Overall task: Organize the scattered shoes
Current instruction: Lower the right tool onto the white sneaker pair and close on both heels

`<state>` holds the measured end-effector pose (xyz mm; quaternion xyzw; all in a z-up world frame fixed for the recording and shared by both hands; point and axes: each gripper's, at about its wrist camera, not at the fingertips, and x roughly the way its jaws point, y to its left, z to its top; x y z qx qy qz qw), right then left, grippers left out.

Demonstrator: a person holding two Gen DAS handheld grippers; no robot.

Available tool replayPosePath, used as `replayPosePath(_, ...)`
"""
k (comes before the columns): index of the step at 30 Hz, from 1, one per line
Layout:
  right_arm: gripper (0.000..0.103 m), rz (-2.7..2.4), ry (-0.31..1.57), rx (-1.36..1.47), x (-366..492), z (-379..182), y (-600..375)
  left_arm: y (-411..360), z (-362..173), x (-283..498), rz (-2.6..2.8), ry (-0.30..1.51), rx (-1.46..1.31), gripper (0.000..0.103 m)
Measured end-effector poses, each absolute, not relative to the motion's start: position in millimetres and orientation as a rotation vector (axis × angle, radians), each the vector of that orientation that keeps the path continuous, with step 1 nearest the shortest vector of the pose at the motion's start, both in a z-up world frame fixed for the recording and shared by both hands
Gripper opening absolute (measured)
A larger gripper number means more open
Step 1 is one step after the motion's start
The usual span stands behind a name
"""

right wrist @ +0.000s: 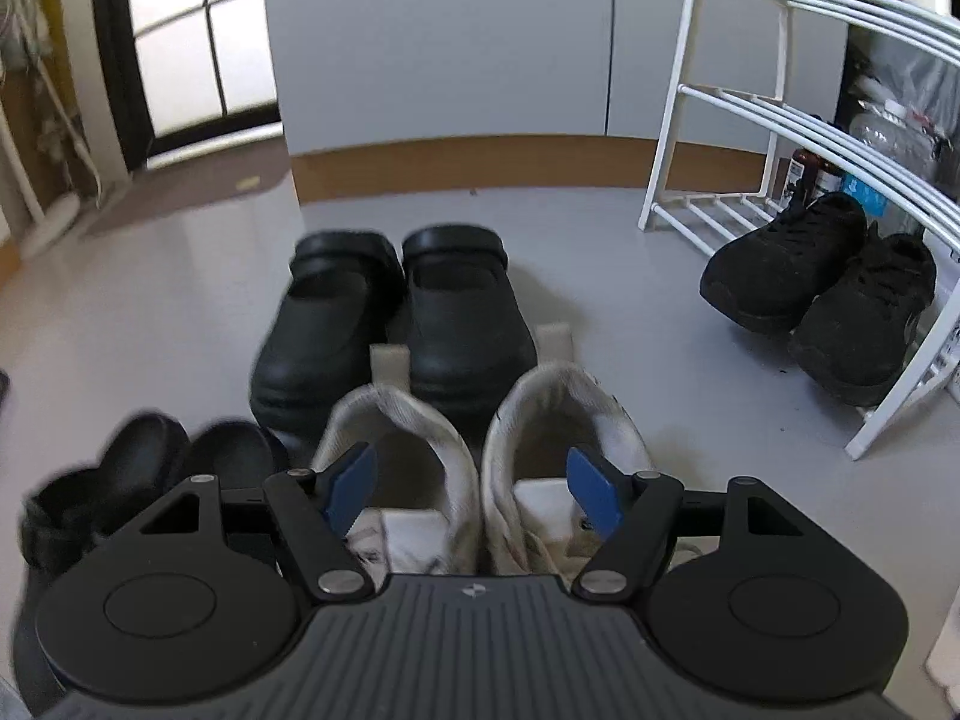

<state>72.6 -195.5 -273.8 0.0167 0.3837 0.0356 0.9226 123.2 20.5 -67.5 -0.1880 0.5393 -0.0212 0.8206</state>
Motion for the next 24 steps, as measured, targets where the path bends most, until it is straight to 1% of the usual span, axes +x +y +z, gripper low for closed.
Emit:
replayPosePath(2,0.075,0.072,0.783,0.060,72.4,-272.9,-198.9,19.5,-68.9,123.7,-0.052,1.155,-0.408,0.092)
replayPosePath(5,0.075,0.074,0.769,0.005,72.9,-271.3,-193.0,18.8,-70.4,124.4,-0.052,1.158,-0.411,0.092)
replayPosePath(7,0.071,0.083,0.776,0.005,73.7,-273.5,-192.4,19.3,-70.3,124.3,-0.047,1.155,-0.411,0.092)
replayPosePath(9,0.054,0.096,0.814,0.001,74.5,-282.2,-192.7,19.5,-70.3,124.4,-0.042,1.153,-0.415,0.092)
replayPosePath(11,0.041,0.095,0.843,0.004,74.0,-289.4,-195.2,18.4,-70.4,124.9,-0.040,1.153,-0.418,0.092)
replayPosePath(14,0.041,0.097,0.853,0.036,70.8,-295.5,-202.8,13.0,-71.0,125.0,-0.055,1.160,-0.413,0.092)
replayPosePath(19,0.041,0.119,0.895,-0.044,70.7,-299.0,-195.2,5.6,-72.3,126.4,-0.071,1.168,-0.411,0.092)
replayPosePath(24,0.041,0.102,0.903,-0.021,69.8,-303.1,-196.3,2.0,-72.1,126.6,-0.073,1.168,-0.411,0.092)
